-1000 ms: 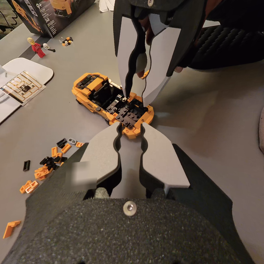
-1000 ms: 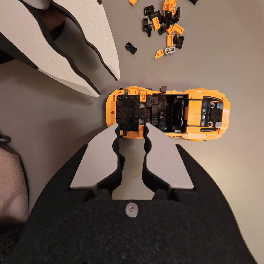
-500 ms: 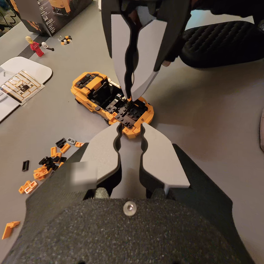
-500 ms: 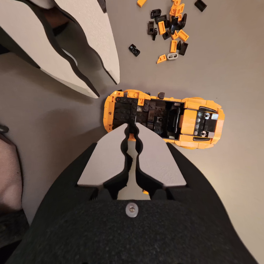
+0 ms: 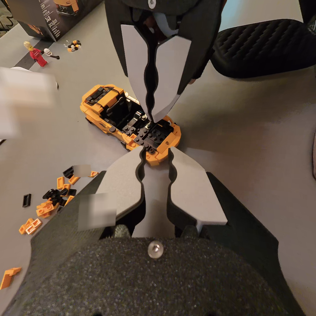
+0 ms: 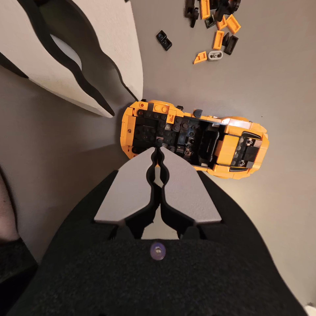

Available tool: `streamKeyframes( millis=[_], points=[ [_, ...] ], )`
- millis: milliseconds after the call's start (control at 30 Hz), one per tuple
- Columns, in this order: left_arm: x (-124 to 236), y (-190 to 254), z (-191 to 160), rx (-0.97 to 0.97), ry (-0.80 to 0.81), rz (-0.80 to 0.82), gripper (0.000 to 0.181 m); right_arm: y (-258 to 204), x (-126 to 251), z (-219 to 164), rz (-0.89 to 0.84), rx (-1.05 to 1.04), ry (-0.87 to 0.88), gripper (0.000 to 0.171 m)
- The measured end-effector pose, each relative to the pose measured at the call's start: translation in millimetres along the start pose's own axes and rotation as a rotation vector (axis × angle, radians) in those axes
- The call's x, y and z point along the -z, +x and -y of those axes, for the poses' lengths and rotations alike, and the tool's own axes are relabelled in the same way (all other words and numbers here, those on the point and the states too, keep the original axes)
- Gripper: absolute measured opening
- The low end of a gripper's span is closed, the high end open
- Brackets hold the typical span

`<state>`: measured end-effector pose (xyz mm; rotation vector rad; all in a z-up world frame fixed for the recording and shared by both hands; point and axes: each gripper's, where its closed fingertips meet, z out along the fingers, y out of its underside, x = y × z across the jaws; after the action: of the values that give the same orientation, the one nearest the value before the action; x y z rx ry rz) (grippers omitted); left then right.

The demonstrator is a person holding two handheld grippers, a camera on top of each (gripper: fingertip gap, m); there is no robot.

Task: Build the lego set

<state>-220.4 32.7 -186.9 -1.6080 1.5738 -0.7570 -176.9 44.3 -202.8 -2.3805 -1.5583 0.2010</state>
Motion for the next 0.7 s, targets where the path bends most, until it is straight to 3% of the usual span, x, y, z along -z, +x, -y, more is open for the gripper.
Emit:
streamKeyframes(
  millis=[433,700],
  points=[
    [-3.7,2.6,-4.5,-0.007,-0.03,-0.009,0.023,0.3,-1.2,-1.1,-0.006,0.107,-0.128,0.0],
    [-5.6,2.8,-7.3,-0.015,-0.049,-0.005,0.024,-0.1,-2.0,1.8,-0.021,0.095,-0.083,0.0]
  ],
)
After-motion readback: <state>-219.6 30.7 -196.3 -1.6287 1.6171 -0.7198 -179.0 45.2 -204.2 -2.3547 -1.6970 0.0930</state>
